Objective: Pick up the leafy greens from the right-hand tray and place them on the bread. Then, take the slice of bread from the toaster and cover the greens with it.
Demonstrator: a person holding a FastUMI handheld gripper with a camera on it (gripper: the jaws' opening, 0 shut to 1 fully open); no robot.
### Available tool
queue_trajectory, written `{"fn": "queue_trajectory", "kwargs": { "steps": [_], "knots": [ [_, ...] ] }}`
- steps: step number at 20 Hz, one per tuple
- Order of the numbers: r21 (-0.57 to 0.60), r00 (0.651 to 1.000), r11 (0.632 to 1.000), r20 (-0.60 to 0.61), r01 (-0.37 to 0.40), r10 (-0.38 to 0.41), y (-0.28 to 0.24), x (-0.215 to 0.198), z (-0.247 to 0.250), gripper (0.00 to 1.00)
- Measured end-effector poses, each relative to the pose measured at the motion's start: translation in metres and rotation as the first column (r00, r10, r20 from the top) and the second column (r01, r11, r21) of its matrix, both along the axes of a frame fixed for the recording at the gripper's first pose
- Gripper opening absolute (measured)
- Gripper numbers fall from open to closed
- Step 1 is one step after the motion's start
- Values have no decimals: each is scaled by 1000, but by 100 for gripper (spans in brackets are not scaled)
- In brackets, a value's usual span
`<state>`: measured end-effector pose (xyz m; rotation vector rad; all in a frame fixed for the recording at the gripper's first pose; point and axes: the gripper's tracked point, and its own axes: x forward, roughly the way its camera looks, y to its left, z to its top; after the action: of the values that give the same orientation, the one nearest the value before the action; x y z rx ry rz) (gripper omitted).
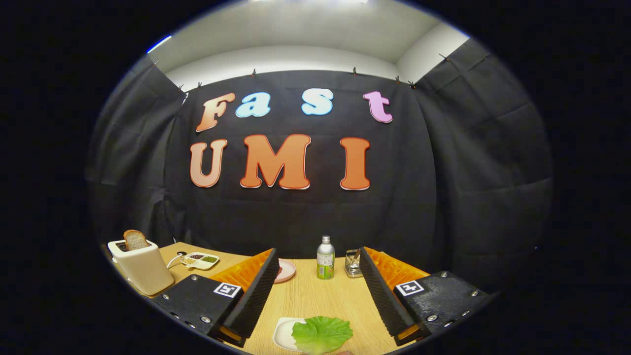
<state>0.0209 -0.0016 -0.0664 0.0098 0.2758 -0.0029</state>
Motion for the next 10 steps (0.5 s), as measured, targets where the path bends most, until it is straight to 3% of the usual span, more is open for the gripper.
{"fn": "queue_trajectory", "kwargs": {
  "steps": [4, 10],
  "knots": [
    [43, 977, 998, -210, -37, 45, 3, -3, -50, 98],
    [0, 851, 998, -523, -57, 49, 1, -18, -125, 99]
  ]
}}
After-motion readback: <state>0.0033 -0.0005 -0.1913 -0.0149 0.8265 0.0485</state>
